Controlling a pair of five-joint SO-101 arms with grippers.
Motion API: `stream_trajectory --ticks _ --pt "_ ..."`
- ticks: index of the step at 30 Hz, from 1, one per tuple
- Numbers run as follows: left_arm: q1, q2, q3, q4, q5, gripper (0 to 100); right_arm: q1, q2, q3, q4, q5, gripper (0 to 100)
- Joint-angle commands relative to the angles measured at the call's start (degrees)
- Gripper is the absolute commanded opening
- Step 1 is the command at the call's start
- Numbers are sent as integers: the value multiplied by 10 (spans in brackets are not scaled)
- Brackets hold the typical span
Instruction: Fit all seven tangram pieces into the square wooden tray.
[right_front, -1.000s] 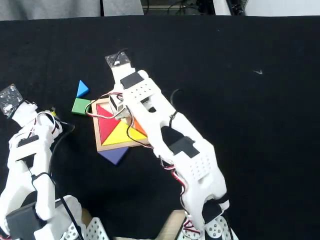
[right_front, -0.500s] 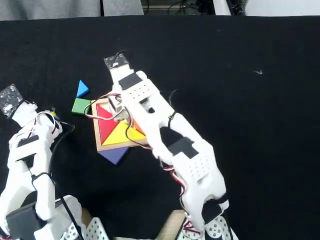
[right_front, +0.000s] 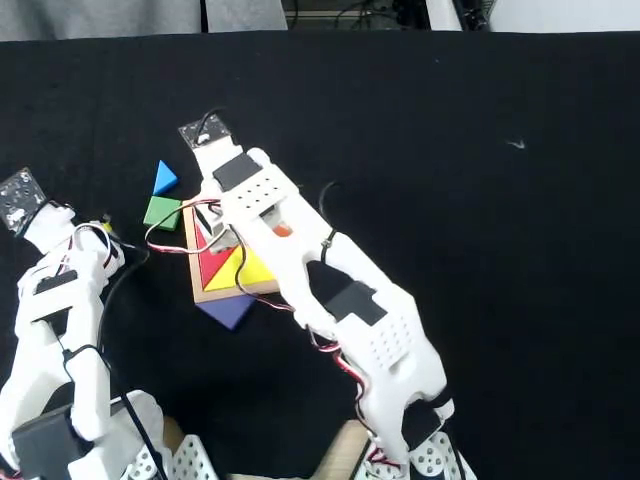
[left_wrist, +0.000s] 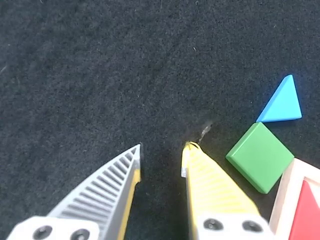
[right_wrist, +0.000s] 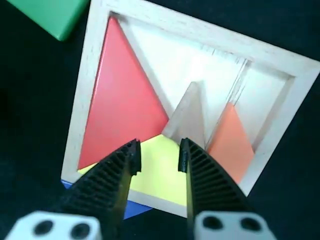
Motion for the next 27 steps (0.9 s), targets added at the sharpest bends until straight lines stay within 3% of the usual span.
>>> stream_trajectory --ticks 1,8,12,20,27 --pt "7 -8 -7 -12 -4 145 -9 -3 -50 -20 36 120" --pt "7 -8 -7 -13 -4 145 -4 15 -51 -68 55 119" --pt "7 -8 -7 -13 -4 145 -4 67 -88 -71 57 42" --pt "7 -8 -6 -13 -4 145 37 145 -261 58 55 21" --pt "7 -8 -6 -13 -4 145 47 201 -317 84 57 21"
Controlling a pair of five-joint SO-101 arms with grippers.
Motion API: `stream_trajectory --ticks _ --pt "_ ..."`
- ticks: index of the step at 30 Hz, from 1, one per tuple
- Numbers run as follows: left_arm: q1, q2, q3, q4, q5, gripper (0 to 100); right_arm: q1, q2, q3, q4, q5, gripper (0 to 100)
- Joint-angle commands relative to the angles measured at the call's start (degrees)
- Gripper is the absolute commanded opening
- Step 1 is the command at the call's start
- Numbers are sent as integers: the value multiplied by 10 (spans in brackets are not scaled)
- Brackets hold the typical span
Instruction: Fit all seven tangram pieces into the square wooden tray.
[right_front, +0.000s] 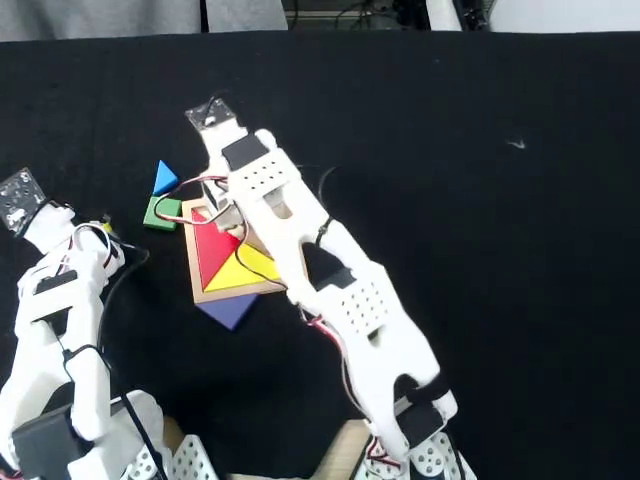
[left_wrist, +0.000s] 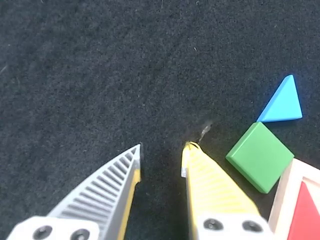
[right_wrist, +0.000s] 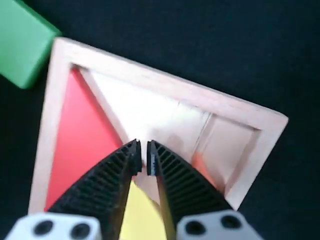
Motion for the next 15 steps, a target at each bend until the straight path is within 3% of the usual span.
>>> stream_trajectory --ticks 1,10,15 --pt "7 -8 -6 -13 -4 145 7 9 -46 16 4 21" --pt "7 -8 -6 -13 -4 145 8 10 -116 89 2 21" --pt "8 -8 -7 -13 -4 145 21 9 -236 164 4 11"
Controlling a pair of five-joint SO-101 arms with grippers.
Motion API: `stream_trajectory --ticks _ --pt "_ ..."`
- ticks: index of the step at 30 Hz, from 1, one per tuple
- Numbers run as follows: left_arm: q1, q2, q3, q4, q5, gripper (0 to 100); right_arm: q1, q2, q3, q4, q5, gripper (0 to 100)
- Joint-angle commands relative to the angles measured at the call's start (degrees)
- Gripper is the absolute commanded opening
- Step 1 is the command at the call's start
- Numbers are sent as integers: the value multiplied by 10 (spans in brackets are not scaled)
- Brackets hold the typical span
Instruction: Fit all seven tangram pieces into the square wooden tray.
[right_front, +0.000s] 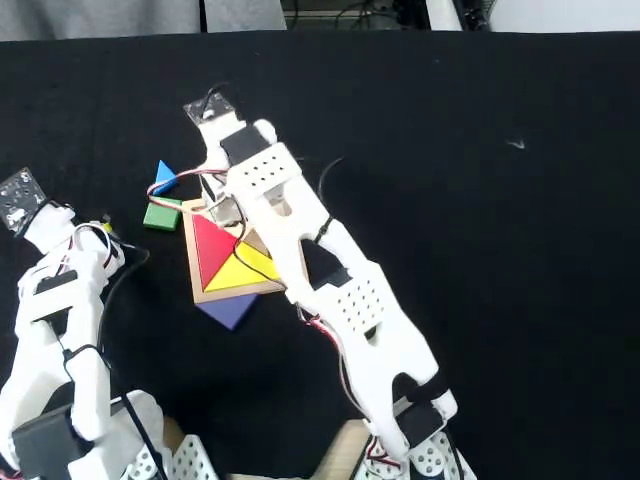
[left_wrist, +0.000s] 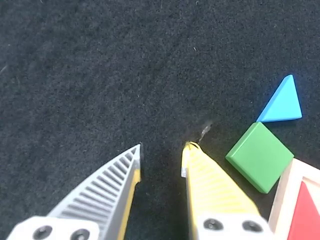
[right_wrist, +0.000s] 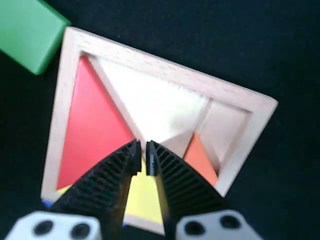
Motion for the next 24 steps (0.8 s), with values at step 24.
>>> stream_trajectory --ticks 24 --pt "77 -328 -155 405 -124 149 285 -594 269 46 30 11"
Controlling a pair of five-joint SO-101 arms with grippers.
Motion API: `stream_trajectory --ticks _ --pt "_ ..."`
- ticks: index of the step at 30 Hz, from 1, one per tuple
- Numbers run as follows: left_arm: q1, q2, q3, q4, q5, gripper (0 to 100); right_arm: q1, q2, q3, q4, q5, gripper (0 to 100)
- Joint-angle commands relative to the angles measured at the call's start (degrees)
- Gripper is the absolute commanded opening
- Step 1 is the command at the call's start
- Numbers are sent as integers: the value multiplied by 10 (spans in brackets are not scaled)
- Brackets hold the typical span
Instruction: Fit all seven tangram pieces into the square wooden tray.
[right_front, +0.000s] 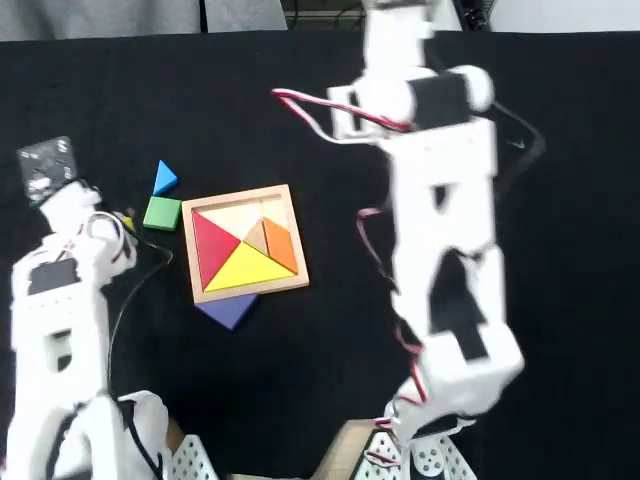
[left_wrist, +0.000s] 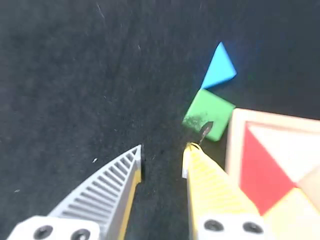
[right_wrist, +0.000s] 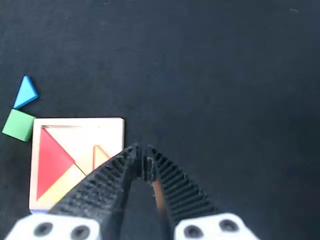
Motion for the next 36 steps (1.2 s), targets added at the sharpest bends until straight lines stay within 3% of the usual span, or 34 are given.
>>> stream_trajectory --ticks 1,6,12,18,23,25,29,33,36 --pt "9 -164 -67 127 -29 149 54 -152 129 2 5 11" --pt "40 -275 -48 225 -143 149 73 -235 332 -74 5 11" --pt "74 -300 -42 280 -152 149 71 -290 591 -246 3 11" --pt "101 -234 -43 264 -153 150 69 -298 744 -388 2 11" --pt "127 -103 -36 216 -153 150 51 -304 793 -422 9 11" --pt "120 -54 -24 194 -150 150 12 -318 793 -393 62 11" --pt "36 -39 44 95 -149 149 -124 -369 809 -350 189 11" --pt "-71 -86 155 -25 -149 149 -251 -394 818 -360 216 11" --pt "-136 -135 222 -51 -103 148 -328 -377 795 -360 229 11"
